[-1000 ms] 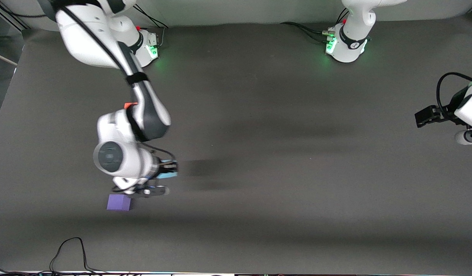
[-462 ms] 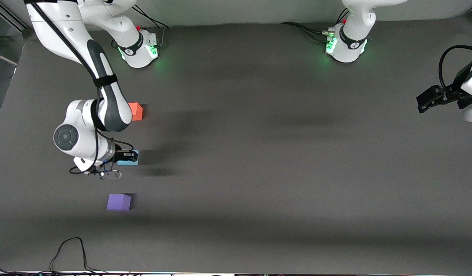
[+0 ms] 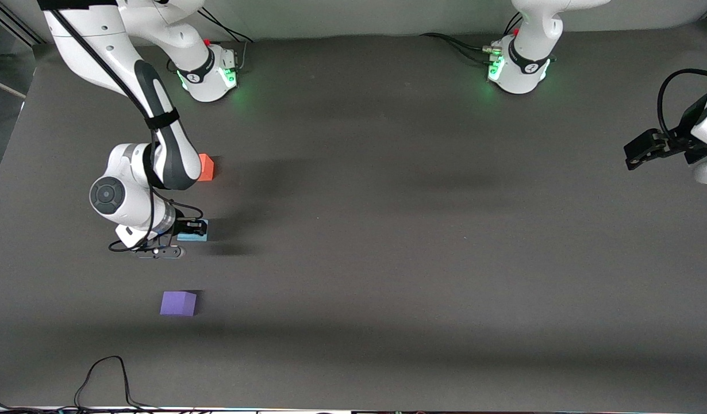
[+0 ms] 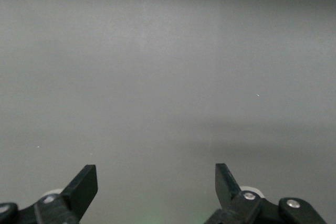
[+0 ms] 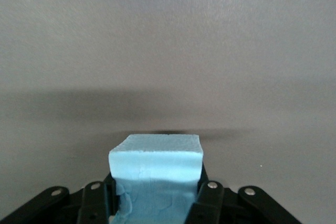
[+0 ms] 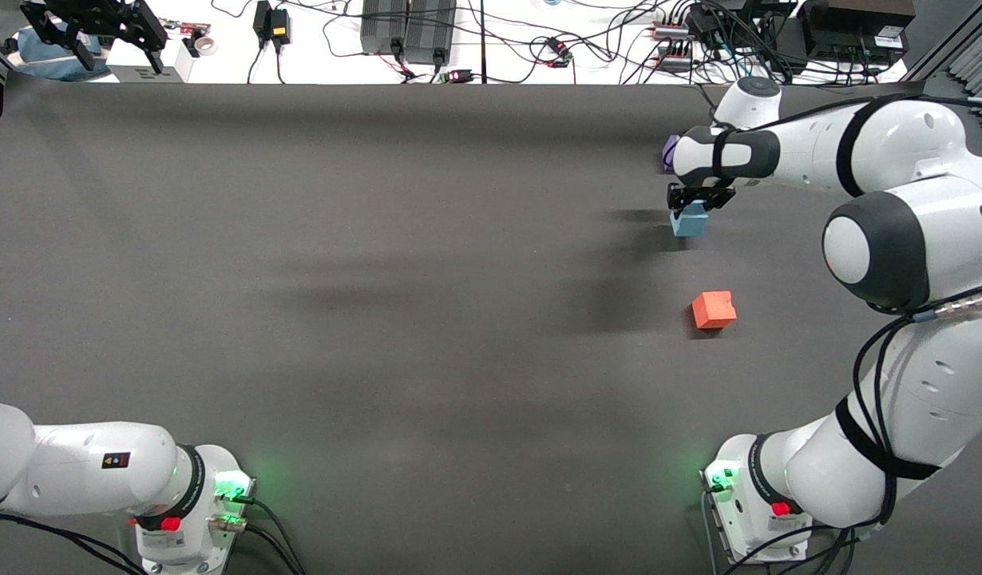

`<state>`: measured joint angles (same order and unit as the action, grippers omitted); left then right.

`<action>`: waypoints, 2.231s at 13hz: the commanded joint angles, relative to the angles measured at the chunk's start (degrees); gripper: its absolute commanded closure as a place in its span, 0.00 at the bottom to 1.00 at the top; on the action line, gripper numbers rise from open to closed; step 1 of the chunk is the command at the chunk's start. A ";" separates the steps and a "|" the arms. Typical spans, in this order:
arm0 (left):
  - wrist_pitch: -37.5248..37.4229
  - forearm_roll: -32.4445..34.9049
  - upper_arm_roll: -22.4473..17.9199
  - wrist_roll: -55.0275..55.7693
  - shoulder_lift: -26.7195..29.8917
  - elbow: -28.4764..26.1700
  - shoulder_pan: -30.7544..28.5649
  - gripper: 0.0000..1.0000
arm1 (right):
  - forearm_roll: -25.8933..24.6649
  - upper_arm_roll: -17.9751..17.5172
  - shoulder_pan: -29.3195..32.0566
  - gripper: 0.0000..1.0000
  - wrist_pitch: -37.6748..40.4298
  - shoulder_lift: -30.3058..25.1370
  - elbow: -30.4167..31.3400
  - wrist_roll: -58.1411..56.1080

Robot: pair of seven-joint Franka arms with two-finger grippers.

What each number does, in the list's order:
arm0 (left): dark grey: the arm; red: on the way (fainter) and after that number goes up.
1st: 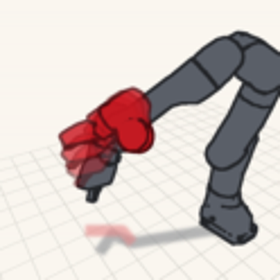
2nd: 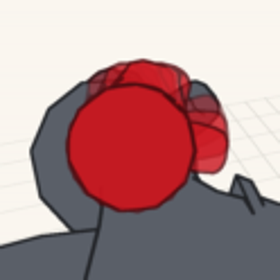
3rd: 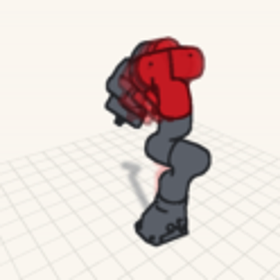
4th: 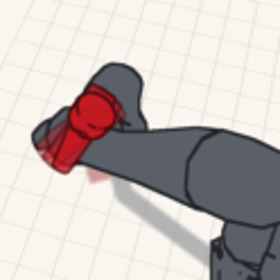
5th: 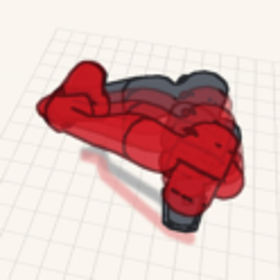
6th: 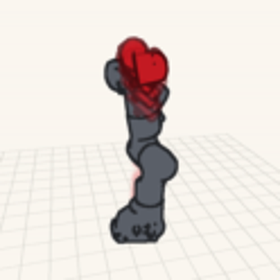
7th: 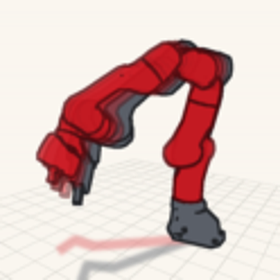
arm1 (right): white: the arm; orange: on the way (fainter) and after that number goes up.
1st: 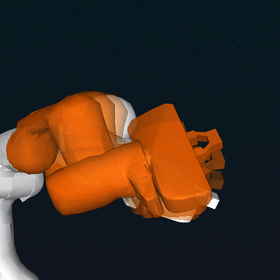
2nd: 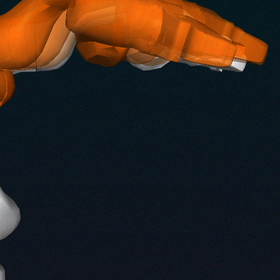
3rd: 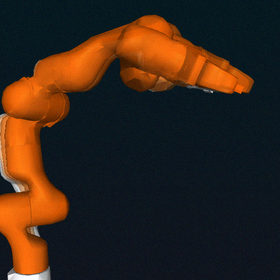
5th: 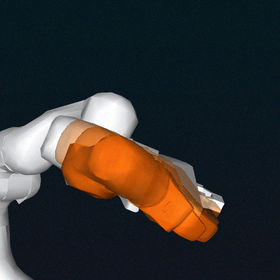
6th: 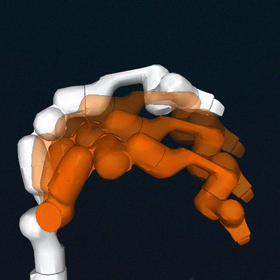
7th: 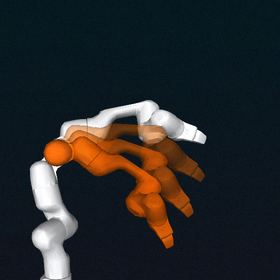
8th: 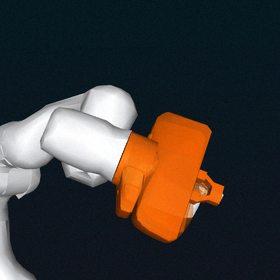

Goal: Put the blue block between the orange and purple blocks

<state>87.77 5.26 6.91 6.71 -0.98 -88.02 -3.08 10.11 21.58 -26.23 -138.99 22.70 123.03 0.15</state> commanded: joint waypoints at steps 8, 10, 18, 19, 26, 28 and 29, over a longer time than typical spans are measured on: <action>7.06 -3.06 -0.49 0.77 3.96 -8.03 0.00 0.00 | 0.88 0.30 -0.40 0.00 -7.87 2.34 2.83 -1.03; 8.20 -2.54 -0.49 0.85 6.68 -10.75 0.09 0.00 | 0.88 0.30 -0.23 0.00 -7.53 2.61 1.78 -1.03; 7.09 -2.54 -0.41 0.50 5.84 -9.48 -0.17 0.00 | 1.06 6.09 -0.13 0.00 14.23 -7.13 -10.15 -1.03; 5.94 -2.54 -0.58 0.33 3.82 -6.66 -0.35 0.00 | 1.06 7.32 -0.13 0.00 19.32 -8.27 -13.57 -0.94; 1.90 -2.62 -0.58 0.59 -1.28 1.95 -0.26 0.00 | 0.62 13.74 -0.48 0.00 46.42 -9.34 -37.32 0.20; -0.84 -2.63 -0.67 0.06 -3.32 4.52 -0.52 0.00 | 0.35 14.63 -0.40 0.00 51.52 -9.43 -40.23 -0.06; -1.10 -2.63 -0.76 0.06 -3.32 4.79 -0.52 0.00 | 0.09 14.63 -0.57 0.00 51.97 -9.52 -40.24 -0.15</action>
<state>89.31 2.83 6.18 6.95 -2.21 -87.10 -3.44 10.14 35.04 -26.17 -89.87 11.66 85.67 0.18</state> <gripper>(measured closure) 0.000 0.000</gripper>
